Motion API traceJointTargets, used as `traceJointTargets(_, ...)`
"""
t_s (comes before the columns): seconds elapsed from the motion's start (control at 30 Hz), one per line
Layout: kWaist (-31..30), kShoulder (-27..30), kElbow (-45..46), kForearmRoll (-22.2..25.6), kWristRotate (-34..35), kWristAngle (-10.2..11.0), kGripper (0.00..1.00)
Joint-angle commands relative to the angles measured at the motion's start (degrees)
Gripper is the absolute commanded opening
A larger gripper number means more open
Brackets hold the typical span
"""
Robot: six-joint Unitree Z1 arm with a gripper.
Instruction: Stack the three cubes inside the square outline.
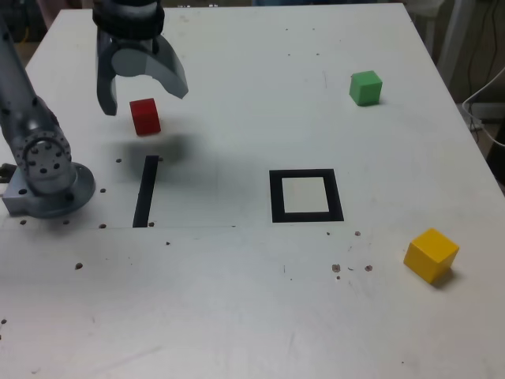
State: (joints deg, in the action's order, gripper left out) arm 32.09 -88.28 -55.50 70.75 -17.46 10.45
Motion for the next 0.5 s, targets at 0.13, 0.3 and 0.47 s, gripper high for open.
traceJointTargets(0.13,3.65,-1.51,-0.4,-0.23,-2.03,0.87,0.98)
traceJointTargets(0.3,5.11,-5.04,0.75,-2.35,-2.48,1.87,0.97)
traceJointTargets(0.47,5.59,-7.7,1.3,-5.34,-2.49,2.15,0.97)
